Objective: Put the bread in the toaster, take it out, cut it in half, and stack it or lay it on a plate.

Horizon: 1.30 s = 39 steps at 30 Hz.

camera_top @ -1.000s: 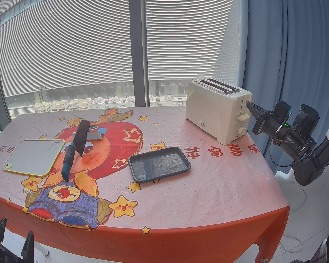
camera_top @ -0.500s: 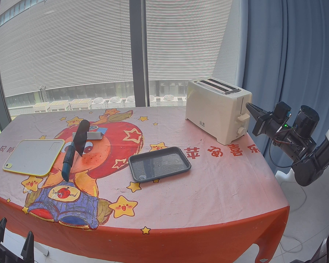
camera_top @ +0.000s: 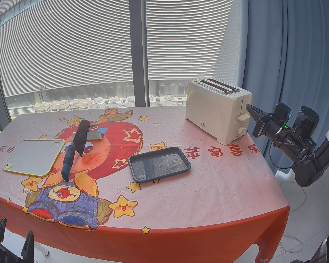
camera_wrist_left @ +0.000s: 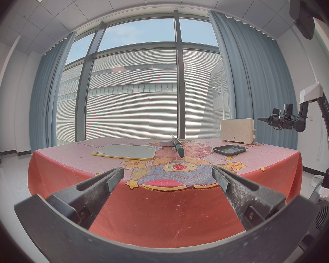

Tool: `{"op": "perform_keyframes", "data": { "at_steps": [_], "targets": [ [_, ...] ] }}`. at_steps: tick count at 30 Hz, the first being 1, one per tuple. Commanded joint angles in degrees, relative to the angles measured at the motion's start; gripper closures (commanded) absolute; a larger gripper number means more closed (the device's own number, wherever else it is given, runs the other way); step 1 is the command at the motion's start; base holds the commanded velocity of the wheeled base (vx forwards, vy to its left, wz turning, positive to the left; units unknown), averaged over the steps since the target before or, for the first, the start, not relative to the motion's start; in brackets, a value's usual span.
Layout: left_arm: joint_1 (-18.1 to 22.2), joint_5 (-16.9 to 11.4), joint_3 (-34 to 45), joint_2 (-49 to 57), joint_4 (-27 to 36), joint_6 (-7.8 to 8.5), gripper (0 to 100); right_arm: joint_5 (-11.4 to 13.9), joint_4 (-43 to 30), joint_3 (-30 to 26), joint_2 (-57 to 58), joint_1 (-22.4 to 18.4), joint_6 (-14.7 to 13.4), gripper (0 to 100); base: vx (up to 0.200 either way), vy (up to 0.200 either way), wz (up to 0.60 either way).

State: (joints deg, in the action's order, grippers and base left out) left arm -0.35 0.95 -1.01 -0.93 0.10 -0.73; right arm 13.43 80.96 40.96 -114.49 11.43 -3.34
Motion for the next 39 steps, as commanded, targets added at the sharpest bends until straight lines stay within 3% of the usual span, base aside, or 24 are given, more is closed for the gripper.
{"op": "perform_keyframes", "data": {
  "at_steps": [1,15,27,39],
  "targets": [
    [0.0,0.02,1.01,0.66,-0.01,-0.06,0,0.01,-0.01,-1.15,0.15,0.17,0.0,100,0.0,0.0,0.0],
    [0.0,0.02,1.01,0.66,-0.01,-0.06,0,0.01,-1.07,-2.2,2.35,-0.36,0.97,100,0.0,0.0,0.0],
    [0.0,0.02,1.01,0.66,-0.01,-0.06,0,0.01,-11.17,-4.75,7.71,-0.89,0.88,100,0.0,0.0,0.0],
    [0.0,0.02,1.01,0.66,-0.01,-0.06,0,0.01,-15.04,-6.07,7.53,-1.5,0.88,100,0.0,0.0,0.0]
  ]
}}
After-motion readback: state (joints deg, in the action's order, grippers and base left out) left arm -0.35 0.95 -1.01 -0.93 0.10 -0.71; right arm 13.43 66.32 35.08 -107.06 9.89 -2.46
